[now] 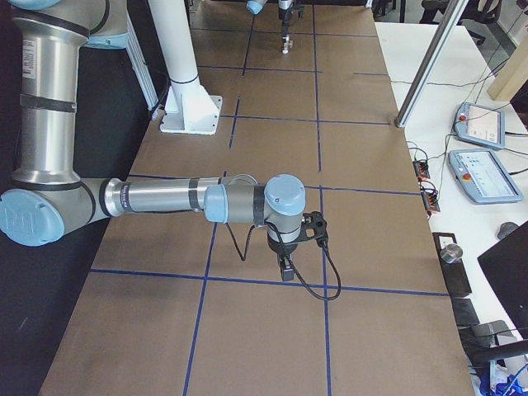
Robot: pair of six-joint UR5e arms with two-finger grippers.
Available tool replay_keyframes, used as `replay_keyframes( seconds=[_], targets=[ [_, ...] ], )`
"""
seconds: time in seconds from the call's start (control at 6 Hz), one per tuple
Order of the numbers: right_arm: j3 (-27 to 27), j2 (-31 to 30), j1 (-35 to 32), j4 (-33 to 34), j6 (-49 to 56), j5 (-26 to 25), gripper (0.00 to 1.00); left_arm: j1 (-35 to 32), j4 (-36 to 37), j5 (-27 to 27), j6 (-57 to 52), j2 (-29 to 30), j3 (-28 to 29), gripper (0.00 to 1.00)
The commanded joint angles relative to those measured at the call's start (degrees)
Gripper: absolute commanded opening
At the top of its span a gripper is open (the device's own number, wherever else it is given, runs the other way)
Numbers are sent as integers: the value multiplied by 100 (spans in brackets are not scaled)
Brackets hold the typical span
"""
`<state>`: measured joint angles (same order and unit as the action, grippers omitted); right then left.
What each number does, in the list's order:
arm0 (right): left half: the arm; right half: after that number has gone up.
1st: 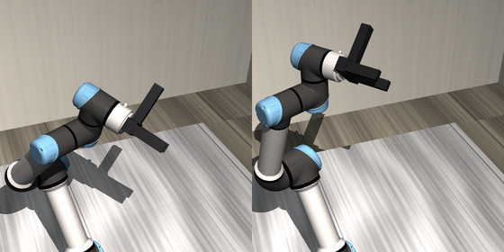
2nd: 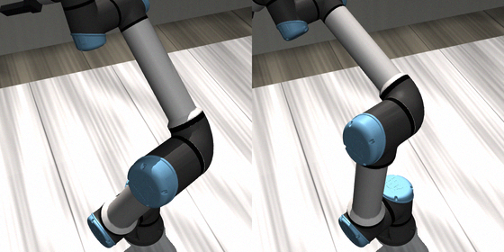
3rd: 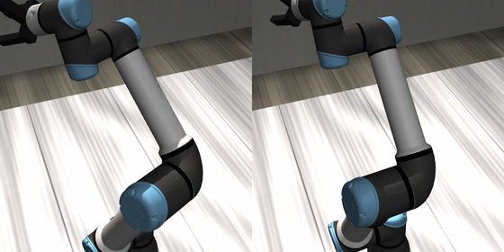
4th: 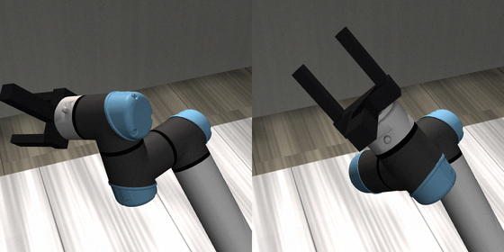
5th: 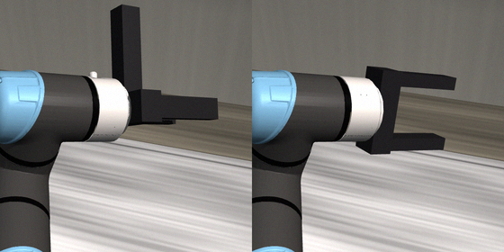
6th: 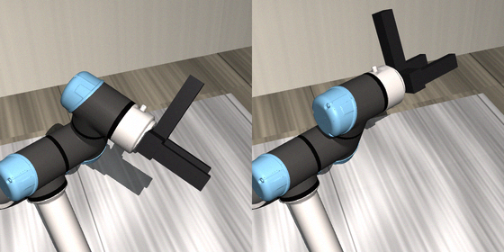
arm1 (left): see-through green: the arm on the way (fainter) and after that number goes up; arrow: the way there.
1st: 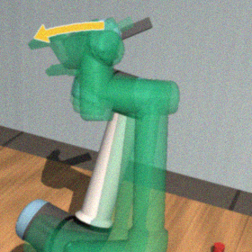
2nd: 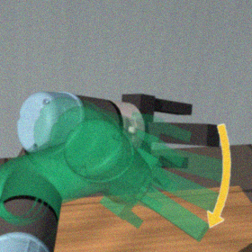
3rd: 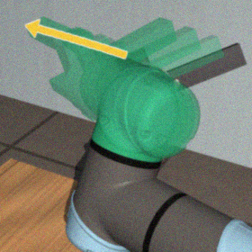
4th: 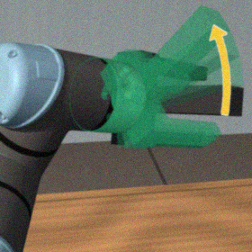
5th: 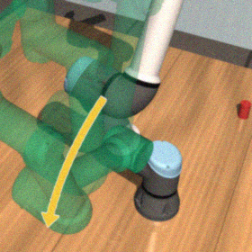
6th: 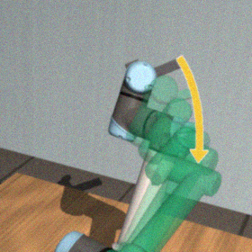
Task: Assemble PPR valve and pipe with both arms
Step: 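Grasp the white PPR pipe piece with the left gripper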
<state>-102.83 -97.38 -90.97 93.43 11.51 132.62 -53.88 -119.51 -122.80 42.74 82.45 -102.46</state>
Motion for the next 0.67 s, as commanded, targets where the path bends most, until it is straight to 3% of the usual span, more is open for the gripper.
replay_keyframes(
  seconds=[0.0, 0.17, 0.33, 0.5],
  targets=[
    [0, 0, 0, 0, 0, 1, 100, 106, -2, -7, -3, 8, 42, 95],
    [0, 0, 0, 0, 0, 1, 100, 106, -2, -7, 23, 8, 42, 43],
    [-9, 0, 0, 0, 0, 1, 100, 106, -2, -7, 15, -1, 33, 13],
    [-9, 0, 0, 0, 0, 27, 100, 97, -2, -7, 6, -10, -19, 6]
  ],
)
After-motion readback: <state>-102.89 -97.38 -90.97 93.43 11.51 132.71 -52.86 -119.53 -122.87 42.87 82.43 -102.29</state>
